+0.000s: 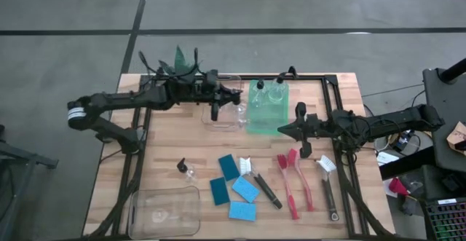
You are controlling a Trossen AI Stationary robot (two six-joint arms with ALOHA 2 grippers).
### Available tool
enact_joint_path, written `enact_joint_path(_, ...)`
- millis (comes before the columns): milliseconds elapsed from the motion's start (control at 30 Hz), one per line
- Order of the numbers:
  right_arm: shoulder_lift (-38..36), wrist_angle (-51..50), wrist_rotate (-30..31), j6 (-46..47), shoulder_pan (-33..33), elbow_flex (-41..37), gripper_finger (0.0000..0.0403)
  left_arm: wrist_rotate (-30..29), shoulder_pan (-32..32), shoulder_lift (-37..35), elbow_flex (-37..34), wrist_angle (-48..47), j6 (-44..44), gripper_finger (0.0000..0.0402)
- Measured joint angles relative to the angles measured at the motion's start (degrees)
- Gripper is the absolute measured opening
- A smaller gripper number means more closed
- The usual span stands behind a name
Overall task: Pick & Place Kitchen Sink Supplies
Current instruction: Put the transparent soap dispenser into the green bin
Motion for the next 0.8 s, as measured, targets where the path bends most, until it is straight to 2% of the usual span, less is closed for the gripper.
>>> enact_joint_path(233,-2.0,-0.9,0.0,-0.9,0.0,0.0,0.0008,-0.1,-0.5,6.4,0.1,8.3,1.5,0.0032)
enact_joint_path(433,-2.3,-1.3,0.0,-0.9,0.0,-0.8,0.0008,-2.2,-0.7,11.5,3.3,9.1,3.3,0.0032)
enact_joint_path(800,-5.1,-1.0,3.3,-0.9,0.0,-2.8,0.0008,-2.6,-1.4,21.3,12.1,9.1,5.8,0.0032)
